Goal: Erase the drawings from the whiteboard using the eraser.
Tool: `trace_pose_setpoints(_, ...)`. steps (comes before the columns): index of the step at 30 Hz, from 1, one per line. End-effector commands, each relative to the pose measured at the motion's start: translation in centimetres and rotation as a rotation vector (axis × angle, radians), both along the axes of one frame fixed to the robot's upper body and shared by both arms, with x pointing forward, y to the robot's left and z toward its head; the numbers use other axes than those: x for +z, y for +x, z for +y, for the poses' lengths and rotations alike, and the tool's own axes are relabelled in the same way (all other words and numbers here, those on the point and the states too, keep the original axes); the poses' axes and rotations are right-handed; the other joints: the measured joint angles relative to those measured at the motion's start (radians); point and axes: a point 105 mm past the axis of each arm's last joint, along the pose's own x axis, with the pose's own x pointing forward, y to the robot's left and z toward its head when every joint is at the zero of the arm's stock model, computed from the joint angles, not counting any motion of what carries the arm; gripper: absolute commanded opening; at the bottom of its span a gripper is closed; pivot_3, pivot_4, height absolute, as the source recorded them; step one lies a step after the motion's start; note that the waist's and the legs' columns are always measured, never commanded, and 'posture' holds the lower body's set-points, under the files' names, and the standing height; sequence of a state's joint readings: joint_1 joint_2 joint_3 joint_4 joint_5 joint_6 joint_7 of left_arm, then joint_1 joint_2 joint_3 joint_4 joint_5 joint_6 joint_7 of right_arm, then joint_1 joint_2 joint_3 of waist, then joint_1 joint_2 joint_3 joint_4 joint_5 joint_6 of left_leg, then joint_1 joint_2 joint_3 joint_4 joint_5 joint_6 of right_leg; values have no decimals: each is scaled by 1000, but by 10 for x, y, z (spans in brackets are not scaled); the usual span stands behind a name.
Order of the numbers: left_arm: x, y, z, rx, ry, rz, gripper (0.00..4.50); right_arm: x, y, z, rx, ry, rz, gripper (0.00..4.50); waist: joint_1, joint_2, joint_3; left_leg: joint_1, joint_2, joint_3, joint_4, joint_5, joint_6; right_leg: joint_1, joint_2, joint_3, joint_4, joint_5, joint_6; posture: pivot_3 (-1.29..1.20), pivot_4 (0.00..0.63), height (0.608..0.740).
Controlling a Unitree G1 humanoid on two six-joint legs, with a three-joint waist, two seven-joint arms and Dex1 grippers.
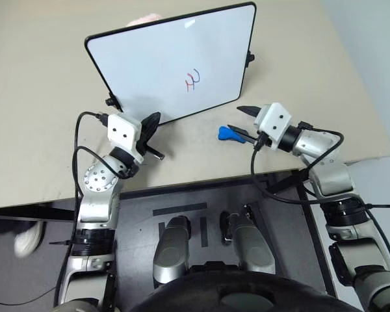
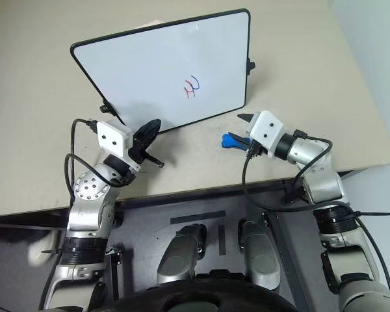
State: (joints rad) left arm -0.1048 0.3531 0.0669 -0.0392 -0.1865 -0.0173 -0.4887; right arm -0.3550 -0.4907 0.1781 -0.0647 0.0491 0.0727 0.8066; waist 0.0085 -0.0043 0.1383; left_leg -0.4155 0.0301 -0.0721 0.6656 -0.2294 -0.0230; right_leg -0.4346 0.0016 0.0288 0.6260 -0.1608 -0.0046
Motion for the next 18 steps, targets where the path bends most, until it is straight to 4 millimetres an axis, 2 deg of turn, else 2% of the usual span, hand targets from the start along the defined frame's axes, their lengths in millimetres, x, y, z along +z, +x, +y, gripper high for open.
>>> trace_pose_setpoints(1,4,-3,-3,2,-3,-36,0,2,-13,1,65,7,52,2419,0,0,0,0,0,0,0,0,0,0,0,0,0,0,0,0,150,740)
trace_pose_setpoints(4,5,-6,-7,-7,-11,-38,0,-5,-16,-3,63,-28,80,2419,0,0,0,0,0,0,0,0,0,0,0,0,0,-2,2,0,150,740)
trace_pose_setpoints(18,1,-11,-8,5,-24,-32,0,-25,-6,6,66,-64,108,2419,-1,0,0,1,0,0,0,0,0,1,0,0,0,-3,4,0,150,740)
